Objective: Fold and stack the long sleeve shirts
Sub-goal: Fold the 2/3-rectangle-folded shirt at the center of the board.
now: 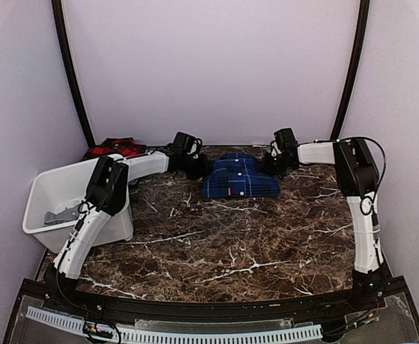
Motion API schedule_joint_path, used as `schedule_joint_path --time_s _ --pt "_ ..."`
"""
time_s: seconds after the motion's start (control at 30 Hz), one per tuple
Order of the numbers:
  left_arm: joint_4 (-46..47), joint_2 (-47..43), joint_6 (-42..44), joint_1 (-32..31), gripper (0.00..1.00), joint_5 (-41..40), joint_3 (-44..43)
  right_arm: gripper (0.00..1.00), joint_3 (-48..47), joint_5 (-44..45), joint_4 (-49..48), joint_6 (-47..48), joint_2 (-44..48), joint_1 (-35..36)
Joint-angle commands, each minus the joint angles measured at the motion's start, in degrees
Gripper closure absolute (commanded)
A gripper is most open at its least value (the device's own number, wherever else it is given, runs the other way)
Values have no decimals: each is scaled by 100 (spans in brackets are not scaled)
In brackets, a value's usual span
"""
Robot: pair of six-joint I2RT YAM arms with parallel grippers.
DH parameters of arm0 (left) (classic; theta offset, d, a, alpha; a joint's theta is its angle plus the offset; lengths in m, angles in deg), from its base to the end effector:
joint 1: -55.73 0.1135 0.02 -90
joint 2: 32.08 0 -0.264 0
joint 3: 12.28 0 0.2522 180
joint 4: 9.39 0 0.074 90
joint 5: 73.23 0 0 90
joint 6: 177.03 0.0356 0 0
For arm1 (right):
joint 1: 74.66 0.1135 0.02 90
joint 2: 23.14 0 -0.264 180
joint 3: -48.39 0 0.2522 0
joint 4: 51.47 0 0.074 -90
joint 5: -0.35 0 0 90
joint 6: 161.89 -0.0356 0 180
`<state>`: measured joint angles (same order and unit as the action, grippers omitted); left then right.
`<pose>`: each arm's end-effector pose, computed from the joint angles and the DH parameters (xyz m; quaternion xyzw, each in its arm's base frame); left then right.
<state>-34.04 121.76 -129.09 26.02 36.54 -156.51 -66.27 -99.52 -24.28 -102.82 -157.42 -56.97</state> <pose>0.5104 -0.3051 0.1273 -0.0139 0.8745 -0.3929 0.2842 0.4902 0.1628 0.1383 0.0753 0.9238 0.2238 0.3012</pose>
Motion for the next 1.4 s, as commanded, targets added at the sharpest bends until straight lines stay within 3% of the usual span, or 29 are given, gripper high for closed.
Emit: schedule_joint_path --time_s 0.0,0.33,0.47,0.57,0.8,1.37 --pt "-98 -700 61 -276 100 34 690 100 1029 -149 -11 27 650 91" --pt "1042 -3219 -205 -1054 100 -408 4756 100 4207 -234 -787 -216 2793 598" --pt "1461 -4338 -442 -1427 100 -709 6104 100 5594 -76 -1003 -578 4166 1062" --pt "1586 -4945 -522 -1601 100 -888 6880 100 6099 53 -858 -801 5072 1278" --pt "1416 -5776 -373 -1678 100 -1041 7232 100 6110 490 -171 -721 6319 1377" --pt "930 -6047 -150 -1412 100 -1587 6898 100 5684 969 227 -444 6340 1272"
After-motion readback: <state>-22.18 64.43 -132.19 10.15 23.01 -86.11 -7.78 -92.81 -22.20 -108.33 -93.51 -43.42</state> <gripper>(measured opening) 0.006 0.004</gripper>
